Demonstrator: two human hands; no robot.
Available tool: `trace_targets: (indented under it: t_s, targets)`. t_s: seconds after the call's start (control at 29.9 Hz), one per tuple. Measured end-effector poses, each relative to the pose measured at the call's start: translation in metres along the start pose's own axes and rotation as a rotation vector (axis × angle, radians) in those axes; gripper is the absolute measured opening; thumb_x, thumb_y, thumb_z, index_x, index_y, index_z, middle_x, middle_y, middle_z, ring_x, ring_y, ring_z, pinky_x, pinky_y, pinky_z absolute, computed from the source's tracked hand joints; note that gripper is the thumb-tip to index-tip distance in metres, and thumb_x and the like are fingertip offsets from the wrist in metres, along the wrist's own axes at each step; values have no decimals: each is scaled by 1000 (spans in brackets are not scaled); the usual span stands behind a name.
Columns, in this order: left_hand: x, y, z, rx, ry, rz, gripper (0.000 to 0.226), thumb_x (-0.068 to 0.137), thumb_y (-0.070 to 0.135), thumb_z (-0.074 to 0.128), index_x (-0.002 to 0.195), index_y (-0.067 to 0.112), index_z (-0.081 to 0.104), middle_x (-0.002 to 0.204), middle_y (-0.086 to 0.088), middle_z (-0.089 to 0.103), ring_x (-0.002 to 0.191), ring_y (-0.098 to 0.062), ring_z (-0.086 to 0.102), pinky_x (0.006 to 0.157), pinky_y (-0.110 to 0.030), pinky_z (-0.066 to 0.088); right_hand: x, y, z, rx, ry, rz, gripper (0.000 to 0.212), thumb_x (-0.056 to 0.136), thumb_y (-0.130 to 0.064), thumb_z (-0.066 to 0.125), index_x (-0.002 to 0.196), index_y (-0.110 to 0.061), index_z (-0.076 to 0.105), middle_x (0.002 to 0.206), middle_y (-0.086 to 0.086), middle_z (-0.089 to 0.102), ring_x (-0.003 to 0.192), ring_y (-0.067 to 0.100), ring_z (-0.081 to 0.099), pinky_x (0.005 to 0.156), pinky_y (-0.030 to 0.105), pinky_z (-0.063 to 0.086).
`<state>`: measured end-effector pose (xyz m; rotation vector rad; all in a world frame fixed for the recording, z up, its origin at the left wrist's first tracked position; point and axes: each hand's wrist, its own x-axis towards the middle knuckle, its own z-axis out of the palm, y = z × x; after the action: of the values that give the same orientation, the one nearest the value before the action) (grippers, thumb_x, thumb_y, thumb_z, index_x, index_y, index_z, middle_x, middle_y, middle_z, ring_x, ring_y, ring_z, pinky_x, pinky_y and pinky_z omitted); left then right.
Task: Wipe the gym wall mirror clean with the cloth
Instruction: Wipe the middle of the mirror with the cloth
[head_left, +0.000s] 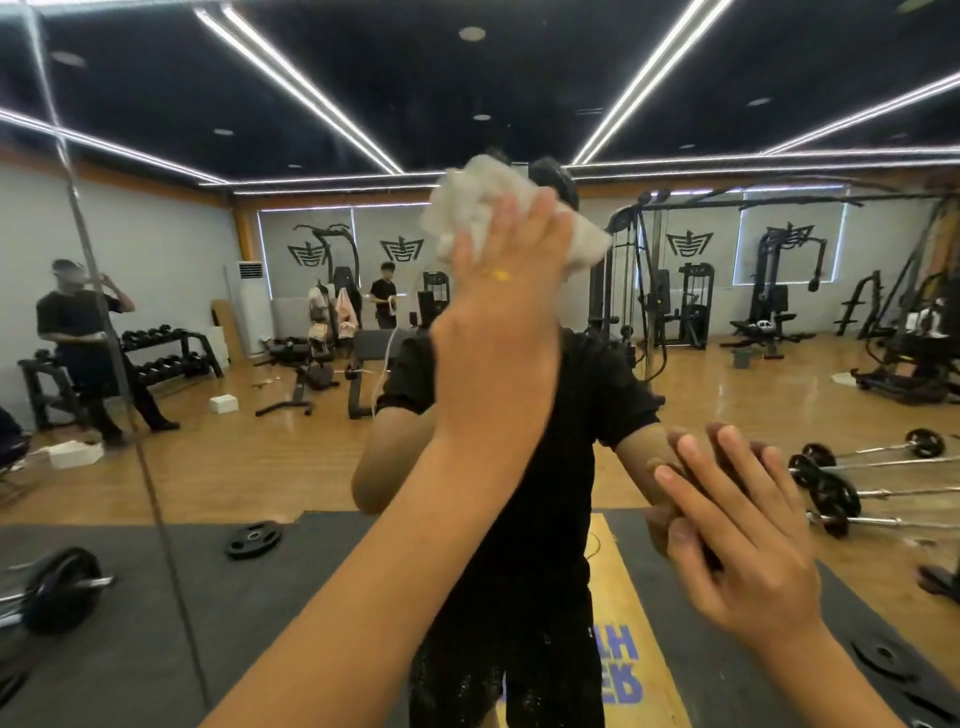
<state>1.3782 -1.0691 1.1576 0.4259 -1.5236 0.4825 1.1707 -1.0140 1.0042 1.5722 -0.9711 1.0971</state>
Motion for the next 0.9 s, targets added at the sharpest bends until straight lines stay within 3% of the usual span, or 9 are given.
trace_targets:
  t_s: [0.07,0.17,0.23,0.33,0.47,0.64,0.77,0.84,0.9]
  targets:
    - [10,17,17,-10,-13,89,51,86,-12,70,136,0,62,142,-19,60,118,-42,66,90,-61,59,1,-1,-1,-8,-7,6,38,94,-14,53,129,-9,66,142,20,56,152,29,34,125,51,23]
    - [22,27,23,8,-57,167,49,89,-6,58,138,0,60,144,-18,59,134,-37,55,110,-58,46,3,-1,-2,-16,-16,-1,35,95,-15,52,125,-7,67,141,18,56,148,34,39,125,50,23]
    - [24,15,13,34,-53,143,53,89,-8,64,141,0,57,147,-18,56,138,-34,51,116,-54,37,2,0,-1,-17,-18,-8,35,94,-15,53,124,-7,68,141,17,57,145,37,41,125,50,23]
    - [23,-19,-19,133,9,15,47,98,4,65,144,6,55,148,-16,56,131,-32,59,109,-50,49,0,2,0,-1,-16,-5,35,93,-15,54,124,-7,69,140,16,58,152,30,35,126,50,22]
    - [24,-61,-67,230,169,-224,38,107,19,55,144,11,59,133,-15,68,106,-7,63,97,-5,44,-2,3,0,32,-18,6,34,93,-16,56,124,-9,69,139,15,60,152,27,34,125,50,22]
    - [1,-54,-57,244,181,-280,43,105,17,56,148,13,53,149,-11,54,132,-29,60,110,-43,51,1,4,-1,31,-9,-8,34,97,-17,54,126,-10,68,140,13,60,146,33,41,125,49,23]
    - [-10,-48,-57,241,167,-275,43,104,16,58,147,13,55,150,-7,52,135,-2,45,110,-7,33,-1,3,0,41,-14,12,33,100,-17,51,127,-10,68,141,13,60,147,32,41,124,50,24]
    - [-13,-49,-59,217,146,-255,44,105,16,58,148,12,54,149,-13,54,127,9,47,108,-6,35,1,4,-2,44,-28,16,33,100,-17,51,128,-11,68,142,14,59,147,33,41,124,51,24]
    - [-15,-51,-59,208,126,-213,45,105,16,58,149,9,52,145,-18,58,121,-8,62,104,-17,48,2,0,-5,38,-32,36,34,98,-17,51,127,-10,68,143,15,58,145,35,42,124,53,23]
